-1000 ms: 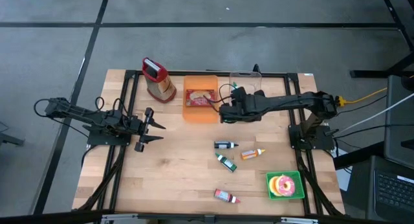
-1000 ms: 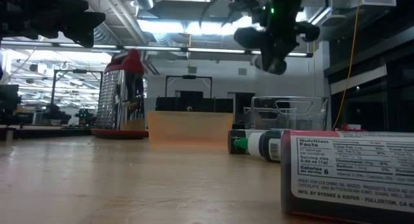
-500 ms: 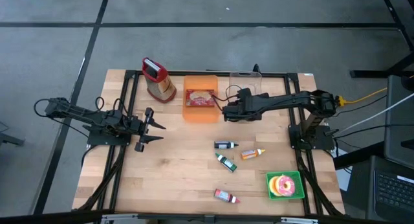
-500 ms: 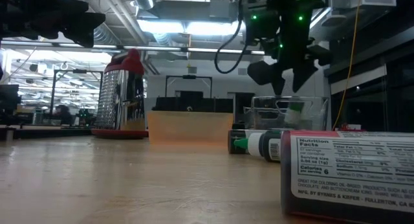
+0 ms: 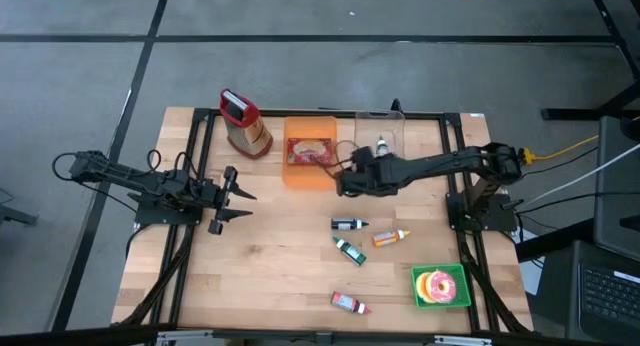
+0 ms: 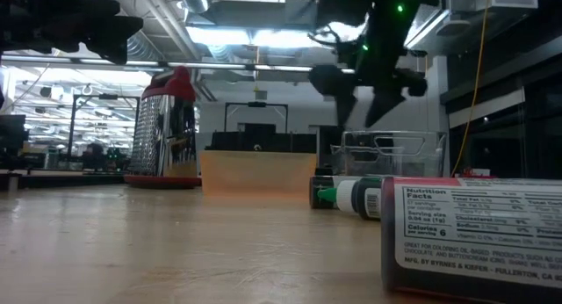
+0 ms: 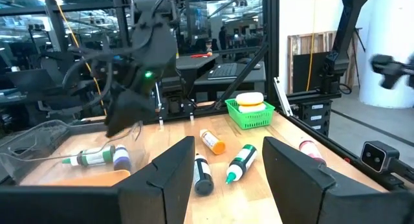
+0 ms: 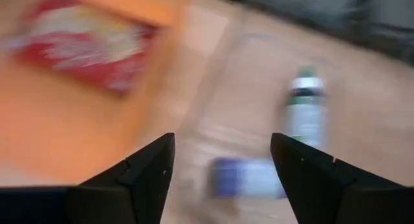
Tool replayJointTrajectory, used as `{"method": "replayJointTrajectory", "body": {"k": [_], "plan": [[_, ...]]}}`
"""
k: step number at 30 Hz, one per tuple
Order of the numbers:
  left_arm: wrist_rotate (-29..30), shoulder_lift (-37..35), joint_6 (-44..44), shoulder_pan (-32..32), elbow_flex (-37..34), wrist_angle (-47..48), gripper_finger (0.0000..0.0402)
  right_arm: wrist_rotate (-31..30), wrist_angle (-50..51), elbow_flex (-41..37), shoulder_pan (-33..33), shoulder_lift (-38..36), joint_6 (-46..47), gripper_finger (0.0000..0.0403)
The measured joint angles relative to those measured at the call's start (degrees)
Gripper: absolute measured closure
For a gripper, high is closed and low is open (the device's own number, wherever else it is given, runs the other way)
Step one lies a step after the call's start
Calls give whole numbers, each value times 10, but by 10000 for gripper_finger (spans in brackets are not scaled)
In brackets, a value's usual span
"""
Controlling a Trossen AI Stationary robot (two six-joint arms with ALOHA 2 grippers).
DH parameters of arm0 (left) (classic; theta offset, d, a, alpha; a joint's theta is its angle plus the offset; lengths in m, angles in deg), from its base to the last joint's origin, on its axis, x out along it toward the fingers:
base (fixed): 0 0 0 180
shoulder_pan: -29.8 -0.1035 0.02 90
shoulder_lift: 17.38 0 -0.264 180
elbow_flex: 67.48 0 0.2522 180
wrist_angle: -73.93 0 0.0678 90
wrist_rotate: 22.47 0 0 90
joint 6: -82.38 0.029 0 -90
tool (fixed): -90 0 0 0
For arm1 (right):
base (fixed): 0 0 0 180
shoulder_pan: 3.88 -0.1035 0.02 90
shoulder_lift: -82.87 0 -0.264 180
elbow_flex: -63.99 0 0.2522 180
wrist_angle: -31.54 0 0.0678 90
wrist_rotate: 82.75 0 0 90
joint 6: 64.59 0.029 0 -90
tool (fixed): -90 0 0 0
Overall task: Pick & Place Food Item
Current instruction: Put the black food coloring into the transparent bin
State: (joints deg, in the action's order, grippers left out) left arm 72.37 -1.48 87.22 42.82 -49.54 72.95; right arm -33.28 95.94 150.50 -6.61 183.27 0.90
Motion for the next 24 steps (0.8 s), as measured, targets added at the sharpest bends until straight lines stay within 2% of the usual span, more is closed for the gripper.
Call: {"method": "replayJointTrajectory", "body": {"k": [4, 9, 12, 18, 24], "plan": [[0, 0, 0, 0, 0, 2, 224, 76, -121, 0, -42, 0, -78, 149], [0, 0, 0, 0, 0, 3, 224, 113, -228, 0, -99, 0, -144, 149], [0, 0, 0, 0, 0, 3, 224, 141, -235, 0, -126, 2, -153, 150], [0, 0, 0, 0, 0, 4, 224, 147, -201, 0, -171, 24, -150, 150], [1, 1, 0, 0, 0, 10, 224, 186, -169, 0, -180, 63, -136, 150]]}}
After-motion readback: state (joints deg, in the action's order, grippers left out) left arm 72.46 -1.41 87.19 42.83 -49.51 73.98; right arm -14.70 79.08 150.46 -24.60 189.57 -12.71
